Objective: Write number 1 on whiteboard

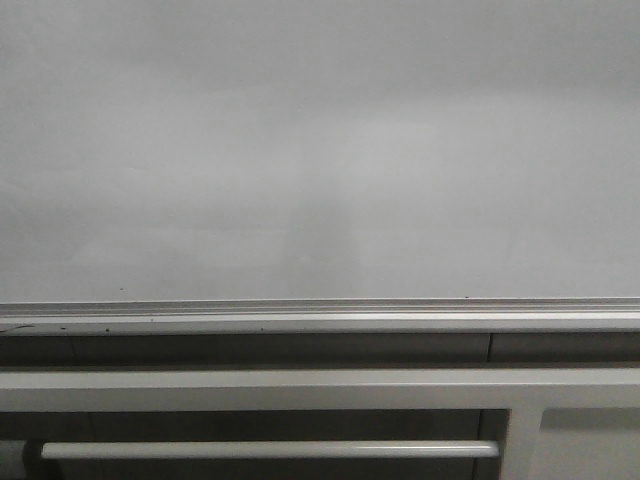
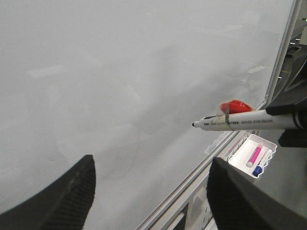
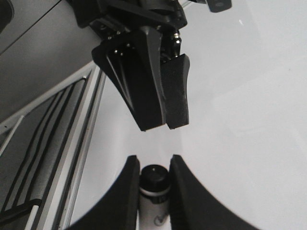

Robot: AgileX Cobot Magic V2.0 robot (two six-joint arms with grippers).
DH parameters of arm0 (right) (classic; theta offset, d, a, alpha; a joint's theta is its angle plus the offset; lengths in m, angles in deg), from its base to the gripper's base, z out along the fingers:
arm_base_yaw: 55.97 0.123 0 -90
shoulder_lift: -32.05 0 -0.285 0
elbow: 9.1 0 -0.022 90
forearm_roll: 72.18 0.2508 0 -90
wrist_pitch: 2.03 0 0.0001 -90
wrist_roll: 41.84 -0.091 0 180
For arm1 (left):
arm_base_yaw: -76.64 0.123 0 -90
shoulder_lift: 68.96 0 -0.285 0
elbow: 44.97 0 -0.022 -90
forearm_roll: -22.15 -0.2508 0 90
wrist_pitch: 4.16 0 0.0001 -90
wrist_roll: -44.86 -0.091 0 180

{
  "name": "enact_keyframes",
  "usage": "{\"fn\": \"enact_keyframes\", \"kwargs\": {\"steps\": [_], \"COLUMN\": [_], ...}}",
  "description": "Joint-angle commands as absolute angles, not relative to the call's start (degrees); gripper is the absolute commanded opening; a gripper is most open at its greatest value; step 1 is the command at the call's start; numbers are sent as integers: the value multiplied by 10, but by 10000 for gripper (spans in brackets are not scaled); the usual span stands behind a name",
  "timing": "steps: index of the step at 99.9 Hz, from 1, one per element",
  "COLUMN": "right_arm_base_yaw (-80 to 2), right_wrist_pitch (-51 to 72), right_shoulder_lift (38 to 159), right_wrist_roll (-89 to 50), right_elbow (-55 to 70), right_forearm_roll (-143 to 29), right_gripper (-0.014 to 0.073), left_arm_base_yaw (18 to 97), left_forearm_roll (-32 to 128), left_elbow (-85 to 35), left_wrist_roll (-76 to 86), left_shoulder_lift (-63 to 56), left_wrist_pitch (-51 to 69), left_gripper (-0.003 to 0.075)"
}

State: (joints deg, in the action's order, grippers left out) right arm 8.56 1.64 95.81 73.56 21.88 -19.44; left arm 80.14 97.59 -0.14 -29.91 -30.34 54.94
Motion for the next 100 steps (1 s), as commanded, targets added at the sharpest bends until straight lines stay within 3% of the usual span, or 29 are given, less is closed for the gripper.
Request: {"fn": "enact_keyframes", "kwargs": {"steps": [1, 100], "right_arm_base_yaw": [87, 87], "right_wrist_pitch": [6, -27], "right_shoulder_lift": [947, 975], "right_wrist_roll": [753, 788], "right_elbow": [202, 202], "right_forearm_roll": [-197, -195], "right_gripper": [-53, -53], "left_arm_base_yaw": [803, 803], "left_forearm_roll": [1015, 1015], "left_elbow": [-20, -20], "left_wrist_roll": [-295, -296], "left_shoulder_lift": [-301, -301], "left_wrist_pitch": [547, 548], "left_gripper": [458, 458]}}
